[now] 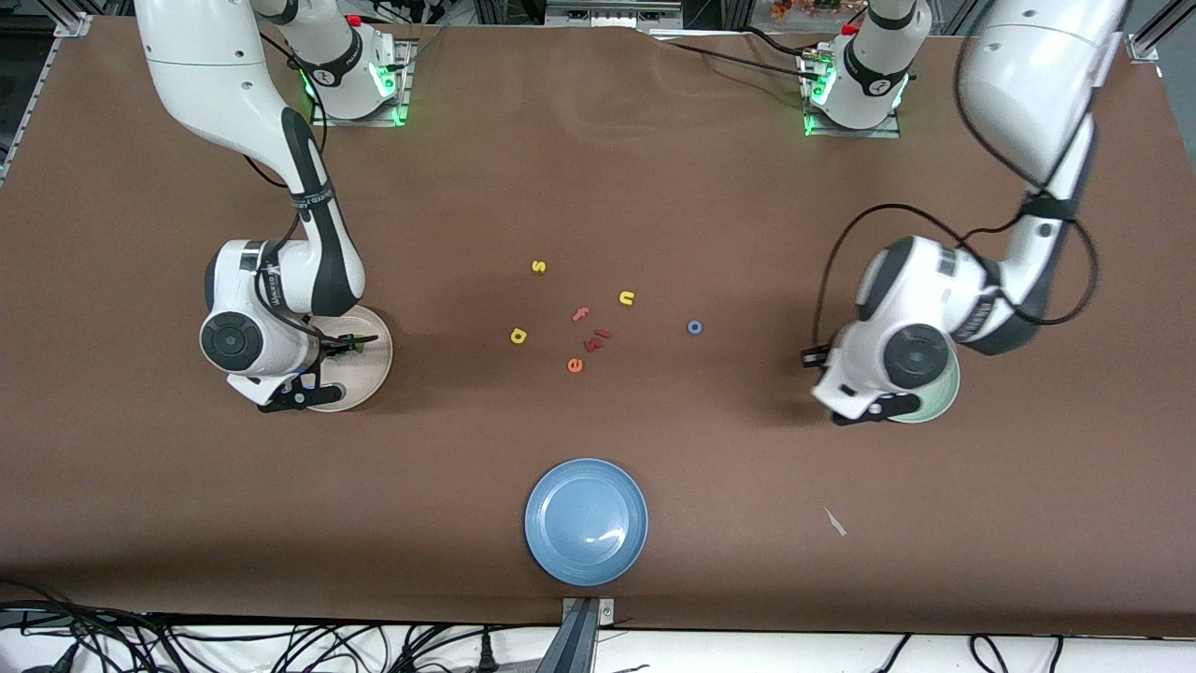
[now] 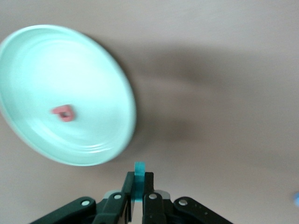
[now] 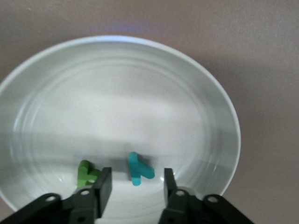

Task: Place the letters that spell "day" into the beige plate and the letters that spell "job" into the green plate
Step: 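Release the cyan k with the right gripper while the left drops cyan piece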

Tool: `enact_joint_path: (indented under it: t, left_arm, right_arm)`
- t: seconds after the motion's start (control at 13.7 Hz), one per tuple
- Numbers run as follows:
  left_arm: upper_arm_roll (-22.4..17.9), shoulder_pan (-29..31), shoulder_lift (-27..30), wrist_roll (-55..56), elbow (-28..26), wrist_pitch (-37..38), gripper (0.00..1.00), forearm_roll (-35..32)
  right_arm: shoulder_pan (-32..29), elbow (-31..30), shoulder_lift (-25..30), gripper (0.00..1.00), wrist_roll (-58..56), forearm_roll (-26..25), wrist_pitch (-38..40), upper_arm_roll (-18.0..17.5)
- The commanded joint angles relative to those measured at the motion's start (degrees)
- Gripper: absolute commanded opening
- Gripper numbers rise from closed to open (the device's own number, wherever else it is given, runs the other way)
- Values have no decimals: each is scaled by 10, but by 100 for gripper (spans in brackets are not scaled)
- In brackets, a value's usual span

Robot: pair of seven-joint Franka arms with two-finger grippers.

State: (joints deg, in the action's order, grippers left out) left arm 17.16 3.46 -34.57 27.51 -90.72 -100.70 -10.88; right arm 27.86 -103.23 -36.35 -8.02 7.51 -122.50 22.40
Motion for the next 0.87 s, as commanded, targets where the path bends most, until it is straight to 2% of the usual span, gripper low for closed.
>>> enact_joint_path:
  t: [0.0,0.22,0.36,0.51,0.58,0.66,0.73,0.8]
  left_arm:
    - [3,55,8,-70,-31,16,0,6]
    - [2,104,-19,-97,-34,2,0,-4]
    - [2,110,-37,-98,-36,-20,0,-14]
    - [2,110,-45,-98,-36,-21,7,-14]
    - [2,110,-47,-98,-36,-21,23,-14]
    - [2,110,-47,-98,-36,-20,50,-14]
    - [2,110,-46,-98,-35,-20,99,-14]
    - [3,110,-41,-96,-32,-20,100,-12]
  right_arm:
    - [5,13,22,100,1,7,25,-13]
    - [24,53,26,100,99,7,83,-41]
    - [39,60,28,100,197,7,86,-66]
    - [40,61,31,99,325,19,74,-107]
    - [40,62,31,99,373,28,58,-118]
    - [40,61,30,98,405,29,46,-135]
    - [40,61,28,94,444,30,35,-149]
    - [48,60,25,92,492,30,17,-160]
